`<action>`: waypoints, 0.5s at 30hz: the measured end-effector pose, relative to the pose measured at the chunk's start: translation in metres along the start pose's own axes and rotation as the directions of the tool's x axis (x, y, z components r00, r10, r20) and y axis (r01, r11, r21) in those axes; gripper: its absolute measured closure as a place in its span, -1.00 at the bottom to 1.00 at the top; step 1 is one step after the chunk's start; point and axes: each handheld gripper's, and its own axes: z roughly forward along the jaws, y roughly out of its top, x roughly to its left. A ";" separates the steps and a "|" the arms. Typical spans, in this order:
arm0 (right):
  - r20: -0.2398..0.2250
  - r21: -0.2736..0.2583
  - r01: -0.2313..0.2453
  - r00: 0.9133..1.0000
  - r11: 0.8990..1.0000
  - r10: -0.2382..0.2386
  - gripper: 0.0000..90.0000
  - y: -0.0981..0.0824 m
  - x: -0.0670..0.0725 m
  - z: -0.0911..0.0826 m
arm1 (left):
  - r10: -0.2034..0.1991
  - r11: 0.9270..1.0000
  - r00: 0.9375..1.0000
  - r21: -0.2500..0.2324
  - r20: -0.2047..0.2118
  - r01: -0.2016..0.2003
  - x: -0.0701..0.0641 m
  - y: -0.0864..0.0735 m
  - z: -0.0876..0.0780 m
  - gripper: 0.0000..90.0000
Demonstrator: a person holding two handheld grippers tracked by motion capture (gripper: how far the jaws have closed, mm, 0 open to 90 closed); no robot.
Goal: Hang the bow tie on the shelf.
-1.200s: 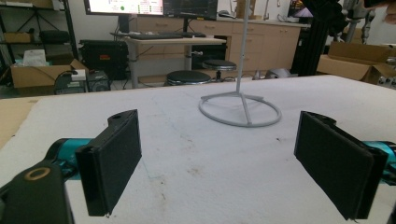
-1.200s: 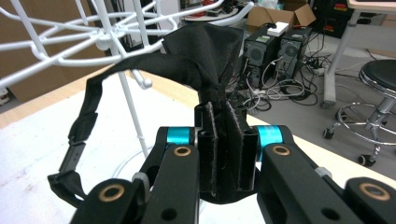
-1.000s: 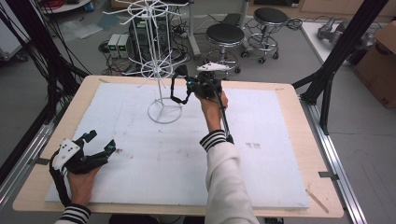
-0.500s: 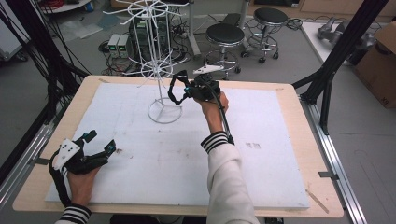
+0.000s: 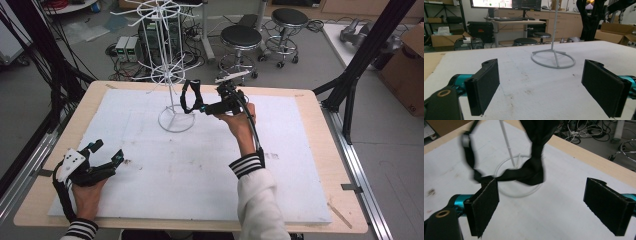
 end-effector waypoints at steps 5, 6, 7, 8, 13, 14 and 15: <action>0.014 -0.157 0.047 0.999 0.986 -0.046 -0.73 -0.013 0.006 -0.041 | 0.007 1.000 1.000 0.001 0.001 -0.007 -0.001 0.000 0.000 -0.66; 0.012 -0.197 0.048 0.999 0.979 -0.047 -0.73 -0.019 0.006 -0.049 | 0.008 1.000 1.000 0.000 -0.001 -0.008 -0.001 0.000 0.000 -0.66; 0.011 -0.211 0.044 0.999 0.977 -0.043 -0.73 -0.025 0.005 -0.056 | 0.009 1.000 1.000 0.001 -0.001 -0.009 -0.001 0.000 0.000 -0.66; 0.008 -0.215 0.036 0.999 0.976 -0.035 -0.73 -0.031 0.005 -0.062 | 0.011 1.000 1.000 0.001 -0.001 -0.011 -0.001 0.000 0.000 -0.66; 0.047 -0.250 0.041 0.998 0.967 -0.030 -0.73 -0.068 0.000 -0.089 | 0.010 1.000 1.000 0.001 -0.001 -0.010 -0.001 0.000 0.000 -0.66; 0.053 -0.262 0.040 0.998 0.964 -0.027 -0.74 -0.075 -0.001 -0.094 | 0.011 1.000 1.000 0.001 -0.001 -0.011 -0.001 0.000 0.000 -0.66; 0.057 -0.269 0.037 0.998 0.963 -0.022 -0.74 -0.081 -0.001 -0.097 | 0.011 1.000 1.000 0.001 -0.001 -0.011 -0.001 0.000 0.000 -0.66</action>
